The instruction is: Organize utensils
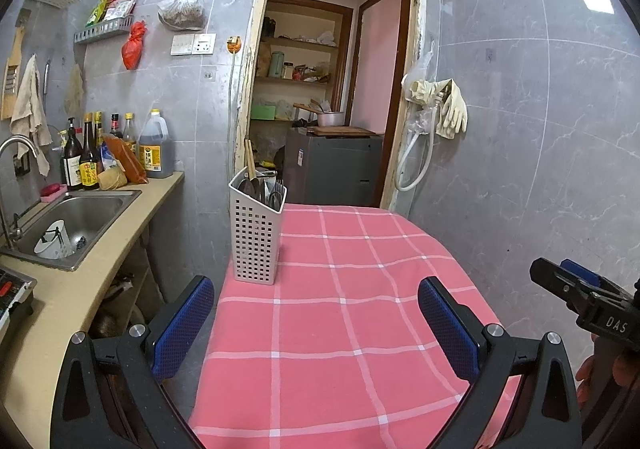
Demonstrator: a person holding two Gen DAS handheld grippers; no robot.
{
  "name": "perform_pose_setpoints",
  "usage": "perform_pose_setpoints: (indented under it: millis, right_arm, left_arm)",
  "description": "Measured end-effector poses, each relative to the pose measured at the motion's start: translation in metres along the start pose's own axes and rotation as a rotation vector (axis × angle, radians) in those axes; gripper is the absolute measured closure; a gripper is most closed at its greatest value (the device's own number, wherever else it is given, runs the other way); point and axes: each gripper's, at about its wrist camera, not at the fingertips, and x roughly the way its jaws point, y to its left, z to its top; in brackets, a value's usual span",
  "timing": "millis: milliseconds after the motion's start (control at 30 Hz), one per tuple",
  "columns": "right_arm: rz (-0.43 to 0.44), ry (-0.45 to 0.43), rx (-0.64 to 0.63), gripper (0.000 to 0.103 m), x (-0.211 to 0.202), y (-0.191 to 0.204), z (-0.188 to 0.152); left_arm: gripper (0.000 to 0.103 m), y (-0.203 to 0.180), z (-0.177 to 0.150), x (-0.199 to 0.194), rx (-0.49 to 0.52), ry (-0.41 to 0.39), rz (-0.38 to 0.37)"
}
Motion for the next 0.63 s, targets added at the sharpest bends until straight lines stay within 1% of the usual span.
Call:
perform_pose_setpoints:
  millis: [200,400,633]
  right_arm:
    - [0.002,0.007,0.002,0.001,0.004,0.003,-0.005]
    - [0.002,0.013,0.004,0.001,0.007,0.006,-0.008]
    - [0.001,0.032,0.008,0.001,0.018,0.008,-0.012]
  left_arm:
    - [0.0,-0.004,0.002,0.004,0.009,0.003,0.022]
    - [0.0,-0.01,0.001,0.007,0.026,0.017,0.017]
    - [0.0,-0.009,0.003,0.015,0.018,0.037,0.025]
